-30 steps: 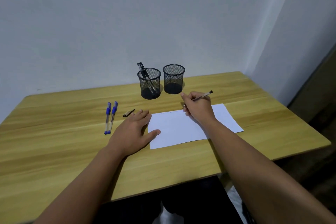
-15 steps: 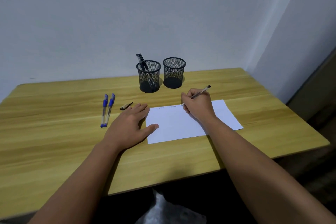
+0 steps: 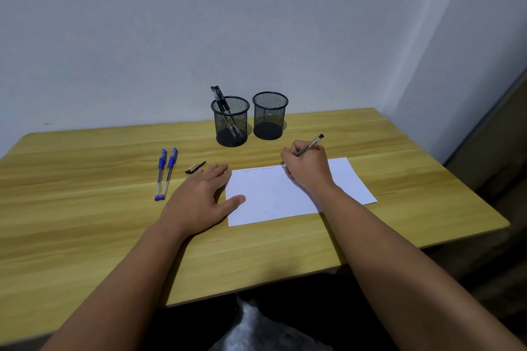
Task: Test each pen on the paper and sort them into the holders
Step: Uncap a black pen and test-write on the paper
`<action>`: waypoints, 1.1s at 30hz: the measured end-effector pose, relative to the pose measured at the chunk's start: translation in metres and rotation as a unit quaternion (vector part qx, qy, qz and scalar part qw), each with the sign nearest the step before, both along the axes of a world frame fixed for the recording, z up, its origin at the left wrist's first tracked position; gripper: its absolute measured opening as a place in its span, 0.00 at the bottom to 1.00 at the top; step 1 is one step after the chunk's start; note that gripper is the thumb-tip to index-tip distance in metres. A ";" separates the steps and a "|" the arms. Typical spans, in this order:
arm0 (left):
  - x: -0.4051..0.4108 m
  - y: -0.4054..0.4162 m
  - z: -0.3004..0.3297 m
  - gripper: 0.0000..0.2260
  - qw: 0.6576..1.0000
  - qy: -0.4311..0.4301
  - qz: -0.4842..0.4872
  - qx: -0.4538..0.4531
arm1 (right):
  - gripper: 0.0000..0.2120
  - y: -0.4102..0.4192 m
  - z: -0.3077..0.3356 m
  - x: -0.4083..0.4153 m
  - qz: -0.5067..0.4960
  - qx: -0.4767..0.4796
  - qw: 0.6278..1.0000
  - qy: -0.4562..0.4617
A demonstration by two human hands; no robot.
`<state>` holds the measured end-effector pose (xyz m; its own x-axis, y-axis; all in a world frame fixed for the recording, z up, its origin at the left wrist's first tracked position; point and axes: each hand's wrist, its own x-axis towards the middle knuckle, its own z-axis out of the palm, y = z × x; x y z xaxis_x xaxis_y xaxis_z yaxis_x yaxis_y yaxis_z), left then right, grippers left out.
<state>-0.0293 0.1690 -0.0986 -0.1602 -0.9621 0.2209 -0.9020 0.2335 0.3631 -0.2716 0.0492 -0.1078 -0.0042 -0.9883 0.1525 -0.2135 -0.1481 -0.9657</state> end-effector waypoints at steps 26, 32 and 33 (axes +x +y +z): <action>0.002 -0.002 -0.003 0.37 1.000 0.003 -0.004 0.003 | 0.19 -0.006 -0.004 0.000 -0.033 -0.033 0.998 0.050; 0.002 -0.003 -0.004 0.37 1.000 0.003 -0.005 0.003 | 0.19 -0.007 -0.006 -0.001 -0.035 -0.049 0.996 0.060; 0.002 -0.003 -0.004 0.36 1.000 0.002 -0.004 0.001 | 0.19 -0.007 -0.006 -0.001 -0.038 -0.050 0.996 0.063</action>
<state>-0.0269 0.1661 -0.1022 -0.1679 -0.9611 0.2194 -0.8987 0.2407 0.3666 -0.2728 0.0426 -0.1135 -0.0523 -0.9657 0.2542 -0.3463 -0.2212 -0.9117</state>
